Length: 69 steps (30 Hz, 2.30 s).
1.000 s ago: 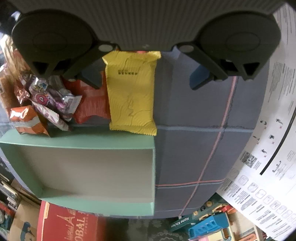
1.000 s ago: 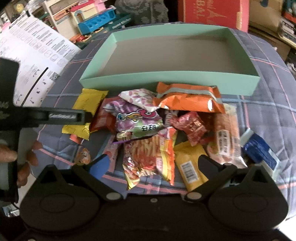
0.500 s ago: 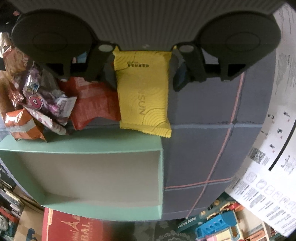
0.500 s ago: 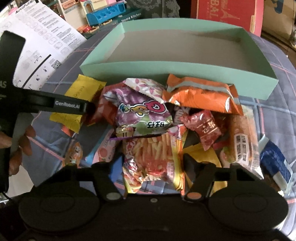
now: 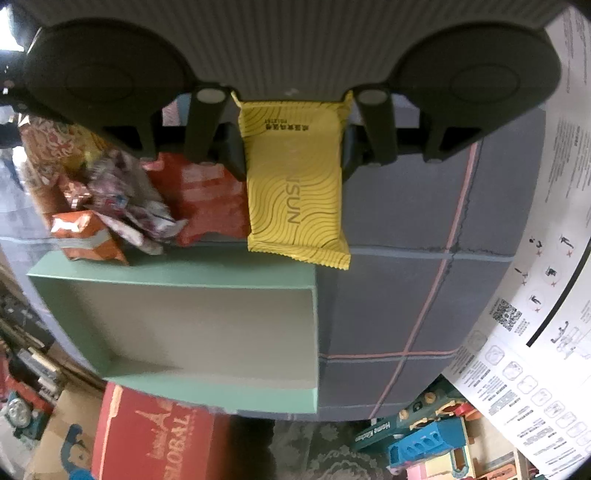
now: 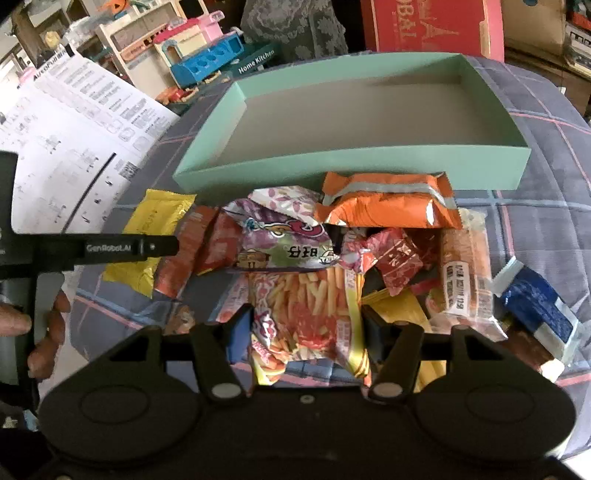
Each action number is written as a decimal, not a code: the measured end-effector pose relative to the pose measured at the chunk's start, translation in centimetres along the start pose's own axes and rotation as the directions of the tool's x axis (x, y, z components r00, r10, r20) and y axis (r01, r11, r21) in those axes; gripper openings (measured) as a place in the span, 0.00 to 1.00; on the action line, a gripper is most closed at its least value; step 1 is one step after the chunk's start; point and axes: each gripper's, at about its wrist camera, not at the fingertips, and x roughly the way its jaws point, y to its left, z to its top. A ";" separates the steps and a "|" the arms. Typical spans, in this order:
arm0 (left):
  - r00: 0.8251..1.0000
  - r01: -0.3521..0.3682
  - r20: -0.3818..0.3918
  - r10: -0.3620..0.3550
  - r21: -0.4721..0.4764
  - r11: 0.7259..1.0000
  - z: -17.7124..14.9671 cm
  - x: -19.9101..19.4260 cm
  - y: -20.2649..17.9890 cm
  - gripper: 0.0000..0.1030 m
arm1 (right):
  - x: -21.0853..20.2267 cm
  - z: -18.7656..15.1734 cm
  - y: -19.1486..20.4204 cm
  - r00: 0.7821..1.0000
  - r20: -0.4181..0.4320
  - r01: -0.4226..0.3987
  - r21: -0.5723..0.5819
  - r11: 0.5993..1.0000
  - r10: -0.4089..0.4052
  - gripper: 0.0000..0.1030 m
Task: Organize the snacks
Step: 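Close left gripper on yellow SUN bar while right gripper grasps fries bag, then carry both snacks into the green box and open both grippers, then withdraw both grippers from the box back over the snack pile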
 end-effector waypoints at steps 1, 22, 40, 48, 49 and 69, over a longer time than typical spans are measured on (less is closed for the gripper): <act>1.000 0.010 0.005 -0.010 -0.001 1.000 -0.1 -0.5 0.0 0.48 | -0.3 0.0 0.0 1.000 0.004 -0.003 0.000 1.000 0.003 0.58; 0.994 0.057 0.098 -0.055 -0.019 0.998 9.6 -1.3 -0.9 0.49 | -2.0 11.0 -5.1 0.987 0.143 0.066 0.058 0.996 -0.074 0.58; 0.998 -0.033 0.045 0.032 0.022 0.999 21.9 12.6 -2.5 0.48 | 11.6 24.0 -9.3 0.987 0.105 0.111 0.112 0.987 -0.123 0.58; 0.989 -0.108 0.106 0.101 0.060 0.992 22.5 13.5 -3.5 1.00 | 13.5 24.6 -8.9 0.977 0.146 0.142 0.104 0.984 -0.156 1.00; 0.985 -0.120 0.132 0.111 0.066 0.991 22.3 13.0 -3.7 1.00 | 13.3 24.6 -8.9 0.977 0.151 0.138 0.101 0.985 -0.152 1.00; 0.995 -0.067 0.080 0.060 0.089 0.994 14.5 4.9 -5.8 1.00 | 4.4 17.5 -6.7 0.983 0.160 0.072 0.103 0.992 -0.088 1.00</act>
